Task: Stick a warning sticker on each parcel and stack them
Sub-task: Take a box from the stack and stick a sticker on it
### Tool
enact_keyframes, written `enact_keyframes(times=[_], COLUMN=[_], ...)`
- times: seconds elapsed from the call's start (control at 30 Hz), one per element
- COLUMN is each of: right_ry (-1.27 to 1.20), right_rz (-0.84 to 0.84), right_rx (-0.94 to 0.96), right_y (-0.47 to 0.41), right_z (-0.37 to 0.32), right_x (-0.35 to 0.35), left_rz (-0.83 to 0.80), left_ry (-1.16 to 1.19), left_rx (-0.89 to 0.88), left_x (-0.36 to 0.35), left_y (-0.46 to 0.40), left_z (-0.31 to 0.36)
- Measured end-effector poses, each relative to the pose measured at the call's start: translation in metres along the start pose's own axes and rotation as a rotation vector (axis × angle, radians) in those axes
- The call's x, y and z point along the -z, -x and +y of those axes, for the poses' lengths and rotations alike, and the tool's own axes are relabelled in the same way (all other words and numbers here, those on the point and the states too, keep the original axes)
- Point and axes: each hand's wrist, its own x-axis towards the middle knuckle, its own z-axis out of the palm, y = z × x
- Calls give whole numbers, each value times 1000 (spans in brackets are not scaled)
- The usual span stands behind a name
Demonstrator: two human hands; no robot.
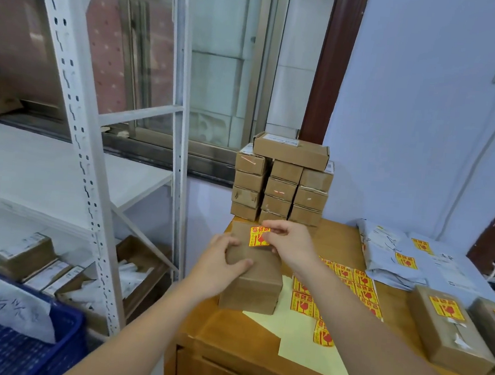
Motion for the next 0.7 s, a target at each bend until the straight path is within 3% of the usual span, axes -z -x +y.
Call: enact_keyframes(times=[0.37,0.7], right_ry=[173,367], right_rz=[-15,-27], right_rx=[60,133], right_y=[-19,-22], right_z=[12,11], right_x=[-18,-18], left_rz=[90,44], left_ry=[-208,-346], left_rx=[-70,-28], left_x=[-4,-24], left_y=[-8,-17], left_z=[15,6])
